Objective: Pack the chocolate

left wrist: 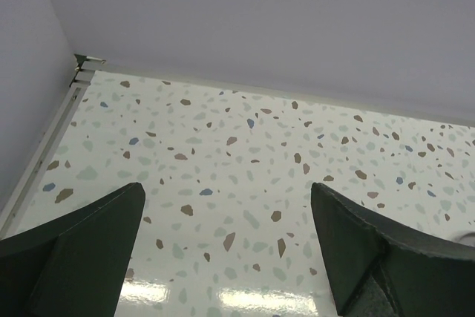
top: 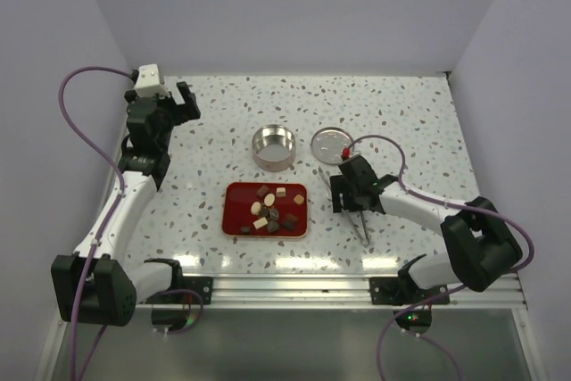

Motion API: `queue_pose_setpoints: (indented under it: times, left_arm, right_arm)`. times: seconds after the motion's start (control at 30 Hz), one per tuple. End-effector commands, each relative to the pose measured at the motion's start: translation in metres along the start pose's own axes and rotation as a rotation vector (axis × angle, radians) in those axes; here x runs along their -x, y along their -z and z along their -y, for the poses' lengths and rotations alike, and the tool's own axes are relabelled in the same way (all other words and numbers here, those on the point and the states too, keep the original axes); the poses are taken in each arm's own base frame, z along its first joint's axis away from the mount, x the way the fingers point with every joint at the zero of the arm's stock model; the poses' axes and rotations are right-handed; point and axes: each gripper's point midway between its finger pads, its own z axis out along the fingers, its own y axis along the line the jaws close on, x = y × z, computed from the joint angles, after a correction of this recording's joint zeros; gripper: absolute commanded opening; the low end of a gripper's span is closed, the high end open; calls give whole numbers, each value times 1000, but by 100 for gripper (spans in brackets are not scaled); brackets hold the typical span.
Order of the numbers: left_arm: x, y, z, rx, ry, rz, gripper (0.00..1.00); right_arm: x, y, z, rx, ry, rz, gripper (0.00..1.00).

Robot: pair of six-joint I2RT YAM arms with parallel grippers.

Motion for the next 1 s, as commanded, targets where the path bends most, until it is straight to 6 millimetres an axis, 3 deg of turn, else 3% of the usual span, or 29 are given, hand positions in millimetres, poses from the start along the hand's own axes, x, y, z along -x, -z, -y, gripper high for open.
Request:
queue_pose_setpoints:
  times: [0.0,0.07,0.27,0.5,0.83,0.97]
  left_arm:
    - [18,4,5,-24,2,63,100]
    - [17,4,6,-27,0,61,100]
    - [17,5,7,-35,5,61,100]
    - [18,6,8,-42,9,61,100]
    - [21,9,8,-41,11,69,100]
    - [22,10,9,-42,12,72,100]
  right_arm:
    - [-3,-7,-2,-18,-25,-14,77]
    - [-2,-5,-3,-16,-22,-1,66]
    - [22,20,-9,9,-6,80,58]
    - [53,64,-16,43,4,152,60]
    - [69,97,-24,81,21,180,60]
    - [77,115,-42,161,69,207,59]
